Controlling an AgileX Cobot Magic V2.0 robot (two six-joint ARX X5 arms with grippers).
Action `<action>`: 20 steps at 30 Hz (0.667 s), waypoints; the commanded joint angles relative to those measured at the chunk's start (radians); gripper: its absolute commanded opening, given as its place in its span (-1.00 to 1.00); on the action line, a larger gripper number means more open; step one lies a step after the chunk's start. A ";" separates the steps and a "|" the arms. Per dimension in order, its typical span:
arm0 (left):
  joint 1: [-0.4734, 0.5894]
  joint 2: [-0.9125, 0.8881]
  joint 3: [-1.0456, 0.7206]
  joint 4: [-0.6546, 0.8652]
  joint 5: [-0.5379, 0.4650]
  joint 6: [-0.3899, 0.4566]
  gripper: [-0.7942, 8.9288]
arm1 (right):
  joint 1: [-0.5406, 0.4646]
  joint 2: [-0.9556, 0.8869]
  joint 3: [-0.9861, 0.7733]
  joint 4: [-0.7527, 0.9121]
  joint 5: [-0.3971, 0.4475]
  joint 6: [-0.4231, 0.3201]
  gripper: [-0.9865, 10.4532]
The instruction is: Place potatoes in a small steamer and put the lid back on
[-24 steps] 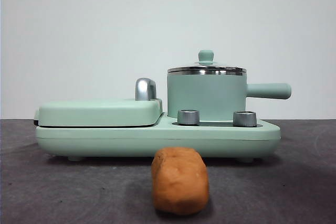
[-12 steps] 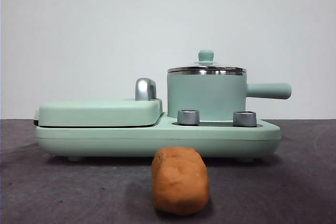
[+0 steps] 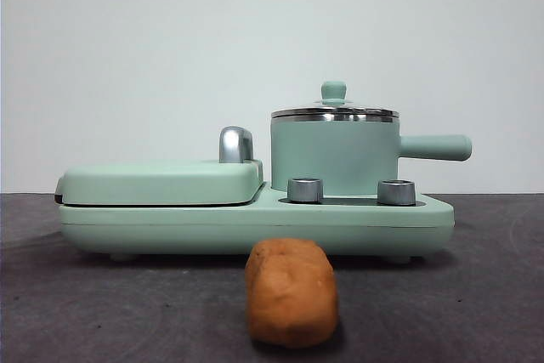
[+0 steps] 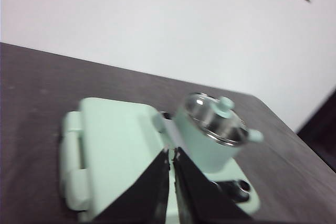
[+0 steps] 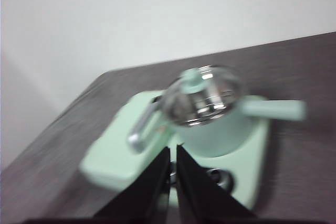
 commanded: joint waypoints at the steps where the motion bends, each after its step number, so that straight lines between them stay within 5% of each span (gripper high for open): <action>1: -0.001 0.078 0.084 -0.034 0.074 0.076 -0.81 | 0.003 0.065 0.072 -0.037 -0.110 -0.084 -0.80; 6: -0.007 0.196 0.183 -0.093 0.195 0.146 -0.79 | 0.003 0.160 0.161 -0.122 -0.208 -0.158 -0.80; 12: -0.027 0.268 0.208 -0.099 0.205 0.168 -0.71 | 0.003 0.180 0.174 -0.123 -0.202 -0.171 -0.80; 17: -0.044 0.296 0.208 -0.090 0.205 0.167 -0.18 | 0.003 0.180 0.174 -0.126 -0.201 -0.171 -0.80; 20: -0.064 0.317 0.208 -0.065 0.205 0.163 0.07 | 0.003 0.180 0.174 -0.128 -0.199 -0.171 -0.52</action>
